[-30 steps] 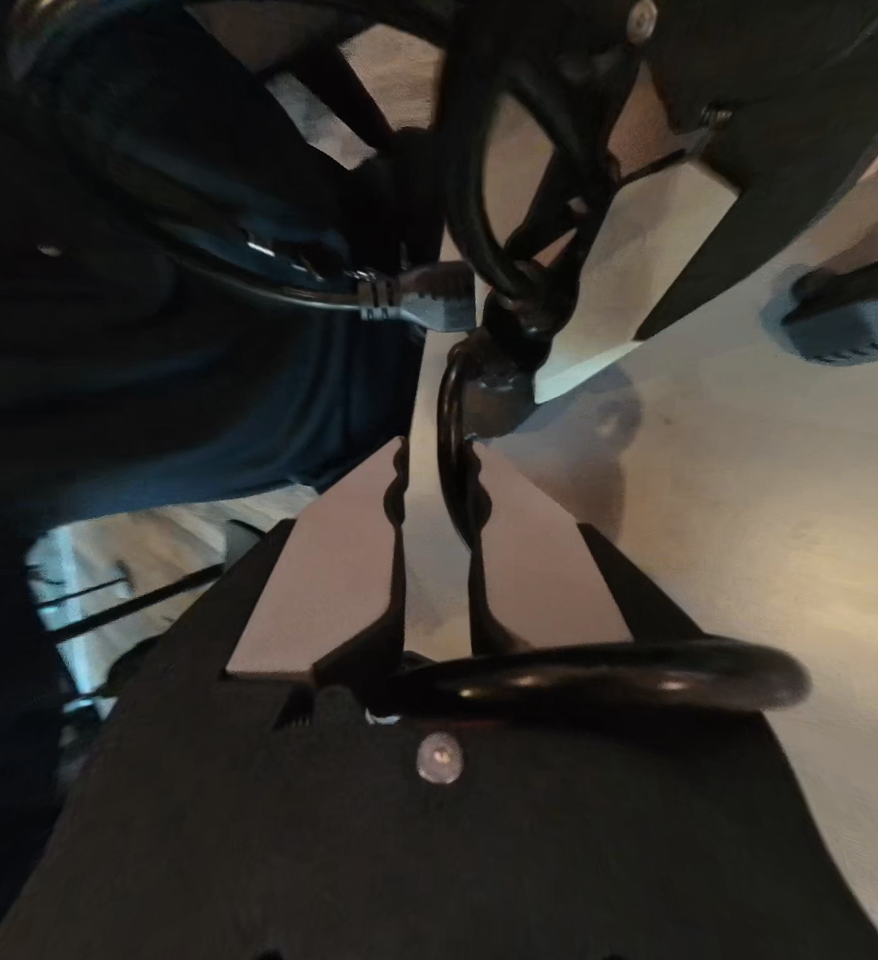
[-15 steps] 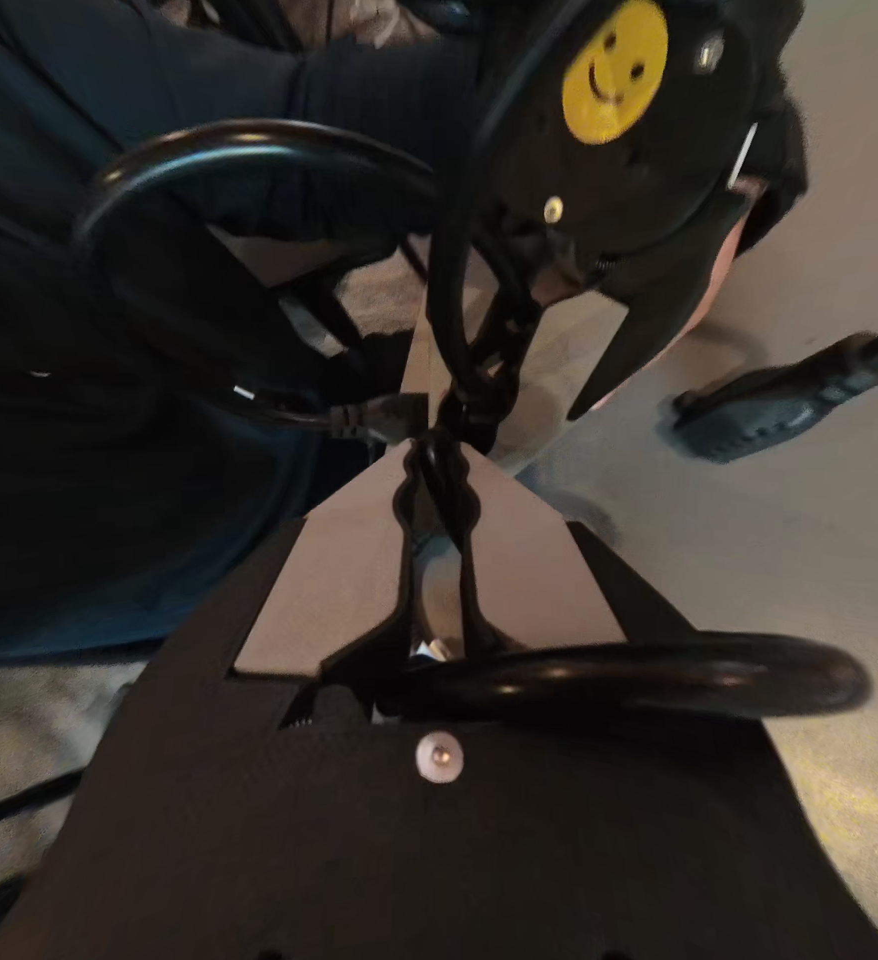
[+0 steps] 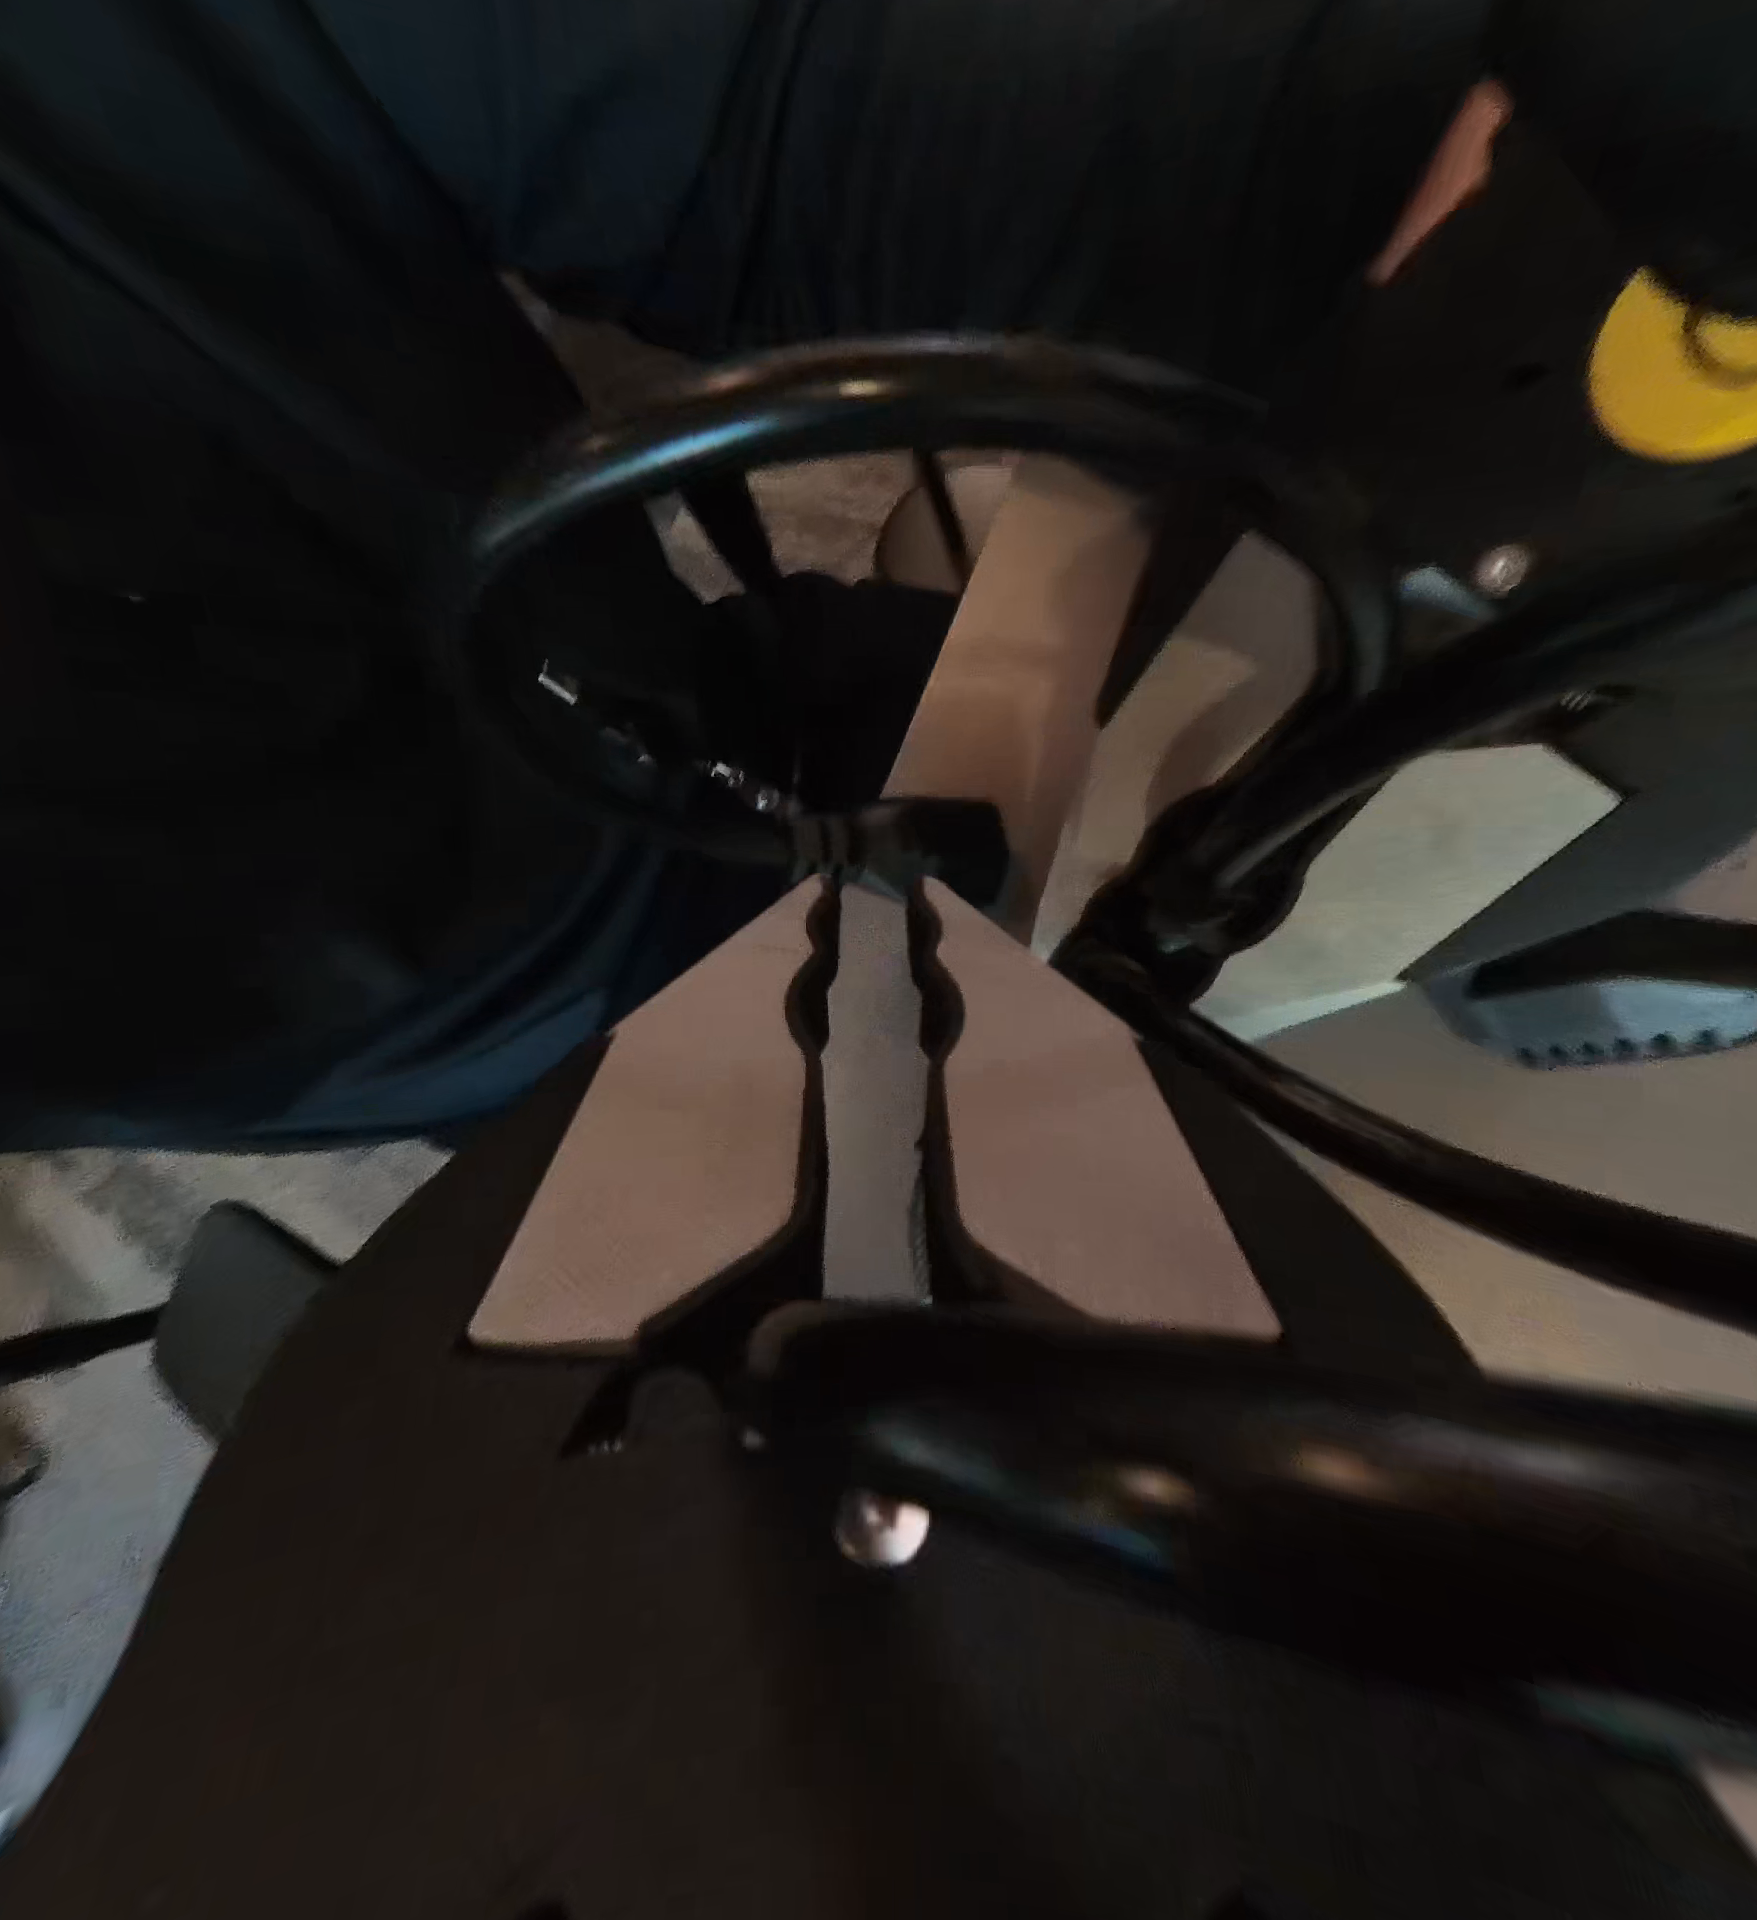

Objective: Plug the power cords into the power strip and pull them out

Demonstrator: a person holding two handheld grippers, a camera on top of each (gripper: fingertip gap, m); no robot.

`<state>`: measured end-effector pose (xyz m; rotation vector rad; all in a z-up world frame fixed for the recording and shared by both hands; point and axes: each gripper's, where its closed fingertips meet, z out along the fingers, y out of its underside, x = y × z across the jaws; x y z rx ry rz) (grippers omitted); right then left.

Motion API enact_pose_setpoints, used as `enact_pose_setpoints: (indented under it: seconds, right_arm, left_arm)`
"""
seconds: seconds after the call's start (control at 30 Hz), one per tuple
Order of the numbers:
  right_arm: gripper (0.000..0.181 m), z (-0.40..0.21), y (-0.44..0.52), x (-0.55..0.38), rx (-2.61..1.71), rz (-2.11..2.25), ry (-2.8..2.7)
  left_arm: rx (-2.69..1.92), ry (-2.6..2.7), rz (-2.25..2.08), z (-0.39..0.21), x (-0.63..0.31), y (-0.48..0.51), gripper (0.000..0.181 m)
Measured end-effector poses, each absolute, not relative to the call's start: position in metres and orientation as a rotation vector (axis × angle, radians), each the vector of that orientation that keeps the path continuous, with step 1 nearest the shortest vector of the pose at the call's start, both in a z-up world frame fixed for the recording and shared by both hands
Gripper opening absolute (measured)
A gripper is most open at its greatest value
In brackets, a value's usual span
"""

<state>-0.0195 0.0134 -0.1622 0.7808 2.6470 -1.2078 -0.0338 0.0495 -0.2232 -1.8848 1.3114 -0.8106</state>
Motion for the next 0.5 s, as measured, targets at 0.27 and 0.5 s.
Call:
enact_pose_setpoints:
  seconds: [0.27,0.5]
  right_arm:
    - [0.017,-0.141,0.04,-0.055,0.765,-1.39,3.145]
    - [0.043,-0.163,0.055,-0.053,0.366,-0.676,3.548]
  left_arm:
    - [-1.865,1.34,-0.81,-0.223,-0.029,0.046,0.024]
    - [-1.847,1.365,-0.812,-0.224,-0.024,0.045,0.023]
